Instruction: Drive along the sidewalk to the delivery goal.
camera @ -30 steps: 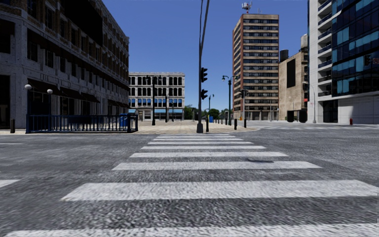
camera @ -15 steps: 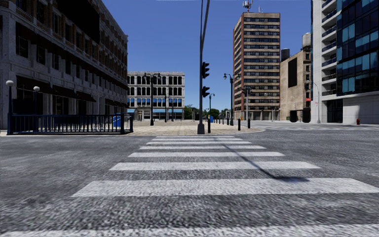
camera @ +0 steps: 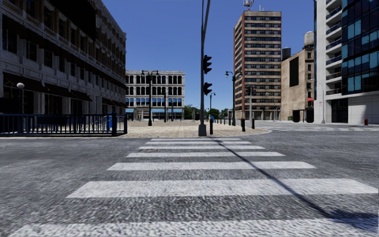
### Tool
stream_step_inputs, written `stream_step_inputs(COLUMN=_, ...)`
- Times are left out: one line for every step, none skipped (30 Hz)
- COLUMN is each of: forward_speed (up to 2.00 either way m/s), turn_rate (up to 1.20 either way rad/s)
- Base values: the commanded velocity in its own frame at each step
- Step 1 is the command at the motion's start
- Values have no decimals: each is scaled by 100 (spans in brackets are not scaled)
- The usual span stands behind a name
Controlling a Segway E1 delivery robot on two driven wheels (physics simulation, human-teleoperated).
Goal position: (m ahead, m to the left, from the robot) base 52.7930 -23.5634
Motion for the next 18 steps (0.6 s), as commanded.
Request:
stream_step_inputs(forward_speed=200, turn_rate=0)
stream_step_inputs(forward_speed=200, turn_rate=0)
stream_step_inputs(forward_speed=200, turn_rate=0)
stream_step_inputs(forward_speed=200, turn_rate=0)
stream_step_inputs(forward_speed=200, turn_rate=0)
stream_step_inputs(forward_speed=200, turn_rate=0)
stream_step_inputs(forward_speed=200, turn_rate=0)
stream_step_inputs(forward_speed=200, turn_rate=0)
stream_step_inputs(forward_speed=200, turn_rate=0)
stream_step_inputs(forward_speed=200, turn_rate=0)
stream_step_inputs(forward_speed=200, turn_rate=0)
stream_step_inputs(forward_speed=200, turn_rate=0)
stream_step_inputs(forward_speed=200, turn_rate=0)
stream_step_inputs(forward_speed=200, turn_rate=0)
stream_step_inputs(forward_speed=200, turn_rate=0)
stream_step_inputs(forward_speed=200, turn_rate=0)
stream_step_inputs(forward_speed=200, turn_rate=0)
stream_step_inputs(forward_speed=200, turn_rate=0)
